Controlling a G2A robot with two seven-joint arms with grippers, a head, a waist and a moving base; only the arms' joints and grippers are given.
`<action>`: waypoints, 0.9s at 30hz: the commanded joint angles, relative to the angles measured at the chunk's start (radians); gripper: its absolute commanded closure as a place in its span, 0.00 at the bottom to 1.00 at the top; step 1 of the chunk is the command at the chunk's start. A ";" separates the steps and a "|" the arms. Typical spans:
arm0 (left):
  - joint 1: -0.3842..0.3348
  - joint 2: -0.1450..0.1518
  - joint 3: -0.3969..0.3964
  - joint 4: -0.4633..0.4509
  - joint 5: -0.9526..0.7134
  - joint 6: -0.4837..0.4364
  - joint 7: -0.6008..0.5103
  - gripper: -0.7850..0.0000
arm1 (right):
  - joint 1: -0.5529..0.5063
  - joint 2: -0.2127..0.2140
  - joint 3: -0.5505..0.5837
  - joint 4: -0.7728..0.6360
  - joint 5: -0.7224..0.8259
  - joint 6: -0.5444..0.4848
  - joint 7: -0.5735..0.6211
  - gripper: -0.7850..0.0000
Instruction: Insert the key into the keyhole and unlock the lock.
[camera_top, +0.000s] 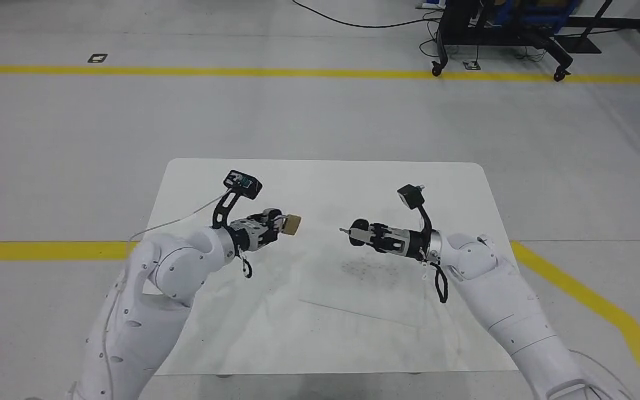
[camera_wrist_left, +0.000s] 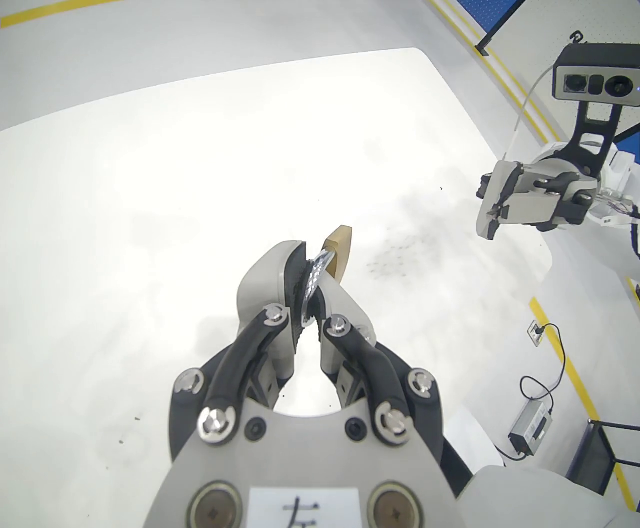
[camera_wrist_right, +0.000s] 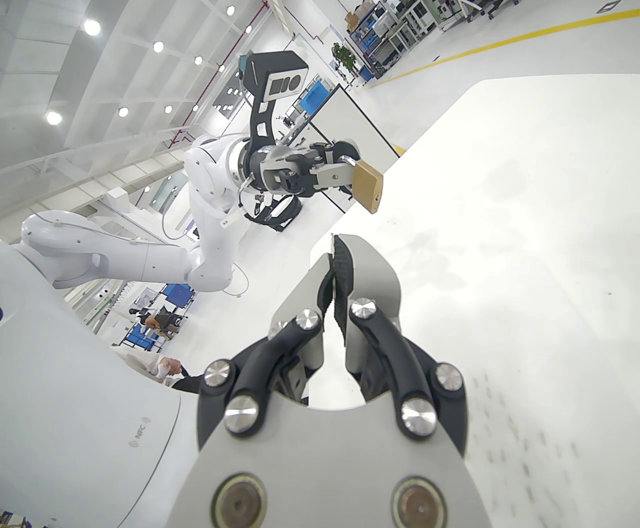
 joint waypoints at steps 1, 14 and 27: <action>0.001 -0.002 0.002 -0.005 -0.027 -0.011 0.021 1.00 | 0.000 0.000 0.000 0.000 0.000 0.000 0.000 1.00; -0.251 -0.052 0.137 0.502 -0.771 -0.414 -0.036 1.00 | 0.030 -0.055 -0.091 -0.014 -0.045 -0.002 -0.327 1.00; -0.302 -0.054 0.159 0.605 -0.874 -0.457 -0.114 1.00 | 0.137 -0.113 -0.167 0.091 -0.030 -0.070 -0.462 1.00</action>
